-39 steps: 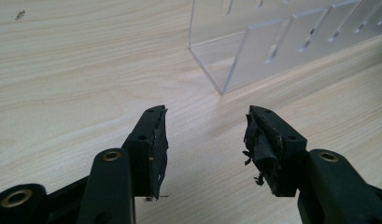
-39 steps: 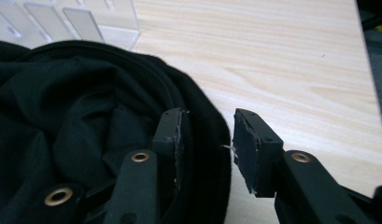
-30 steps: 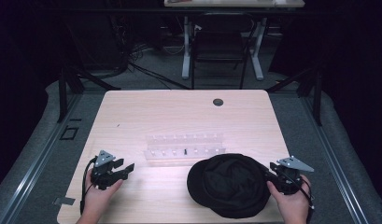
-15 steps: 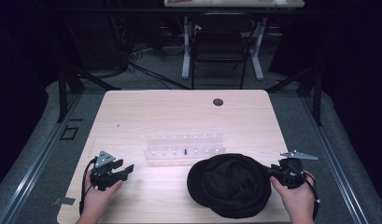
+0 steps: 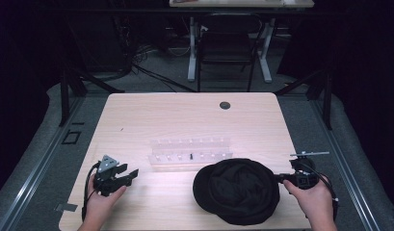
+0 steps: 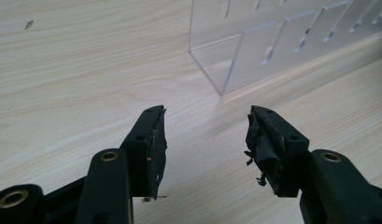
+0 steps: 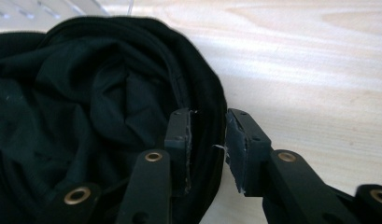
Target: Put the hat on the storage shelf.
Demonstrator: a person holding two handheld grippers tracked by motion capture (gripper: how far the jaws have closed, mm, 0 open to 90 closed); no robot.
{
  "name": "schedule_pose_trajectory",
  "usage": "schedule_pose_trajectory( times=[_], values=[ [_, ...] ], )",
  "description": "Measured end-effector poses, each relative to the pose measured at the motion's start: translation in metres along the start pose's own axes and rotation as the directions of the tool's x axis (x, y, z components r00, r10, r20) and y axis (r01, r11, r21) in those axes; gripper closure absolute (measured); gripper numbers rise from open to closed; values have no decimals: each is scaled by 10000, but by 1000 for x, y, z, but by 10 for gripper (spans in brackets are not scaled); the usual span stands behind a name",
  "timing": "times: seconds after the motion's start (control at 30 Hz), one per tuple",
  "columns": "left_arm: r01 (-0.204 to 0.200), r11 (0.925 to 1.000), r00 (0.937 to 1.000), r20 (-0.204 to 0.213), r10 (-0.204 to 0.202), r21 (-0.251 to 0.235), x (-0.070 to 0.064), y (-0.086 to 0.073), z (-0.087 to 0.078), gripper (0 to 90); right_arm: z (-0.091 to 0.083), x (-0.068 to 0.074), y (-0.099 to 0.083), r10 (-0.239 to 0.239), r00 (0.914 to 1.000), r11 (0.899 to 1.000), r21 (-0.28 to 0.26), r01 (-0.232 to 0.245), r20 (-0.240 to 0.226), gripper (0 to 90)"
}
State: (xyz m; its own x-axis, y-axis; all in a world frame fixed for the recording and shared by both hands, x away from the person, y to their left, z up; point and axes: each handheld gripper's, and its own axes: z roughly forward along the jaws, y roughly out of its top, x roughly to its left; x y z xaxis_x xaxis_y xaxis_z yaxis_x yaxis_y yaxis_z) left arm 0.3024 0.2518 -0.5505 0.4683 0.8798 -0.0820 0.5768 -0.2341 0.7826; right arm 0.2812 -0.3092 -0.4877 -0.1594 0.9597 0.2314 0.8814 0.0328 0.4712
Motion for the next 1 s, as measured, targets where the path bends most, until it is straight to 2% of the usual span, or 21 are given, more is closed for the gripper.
schedule_pose_trajectory(
  times=[0.17, 0.37, 0.5, 0.57, 0.6, 0.77, 0.8, 1.0],
  values=[
    [-47, 10000, 10000, 32, 47, 44, -1, 0, 1, 468, 0, -4, 6, -67, 9999, 9978, 654, 76, -128, 738],
    [-27, 10000, 10000, 15, 27, 69, -1, 0, 1, 468, 2, -2, 13, 296, 9986, 9934, 1118, -245, -449, 744],
    [-43, 10000, 10000, 21, 43, 71, -2, 0, 1, 468, 7, -2, 17, 78, 9995, 9865, 1637, -29, -294, 763],
    [-48, 10000, 10000, 23, 48, 75, -2, 0, 1, 468, 10, -3, 18, 178, 9996, 9866, 1626, -137, -239, 762],
    [-48, 10000, 10000, 25, 48, 81, -2, 0, 1, 468, 10, -4, 19, 119, 9996, 9829, 1842, -71, -250, 762],
    [-37, 9999, 10000, 34, 36, 121, -2, 0, 2, 468, 17, -6, 20, 148, 9996, 9764, 2156, -95, -226, 758],
    [-44, 9999, 10000, 11, 44, 90, -2, 0, 2, 468, 19, -6, 20, 115, 9999, 9747, 2231, -95, -78, 756],
    [-25, 9999, 10000, 26, 25, 124, -2, 0, 3, 468, 25, -10, 21, 291, 9994, 9668, 2545, -239, -168, 758]
  ],
)
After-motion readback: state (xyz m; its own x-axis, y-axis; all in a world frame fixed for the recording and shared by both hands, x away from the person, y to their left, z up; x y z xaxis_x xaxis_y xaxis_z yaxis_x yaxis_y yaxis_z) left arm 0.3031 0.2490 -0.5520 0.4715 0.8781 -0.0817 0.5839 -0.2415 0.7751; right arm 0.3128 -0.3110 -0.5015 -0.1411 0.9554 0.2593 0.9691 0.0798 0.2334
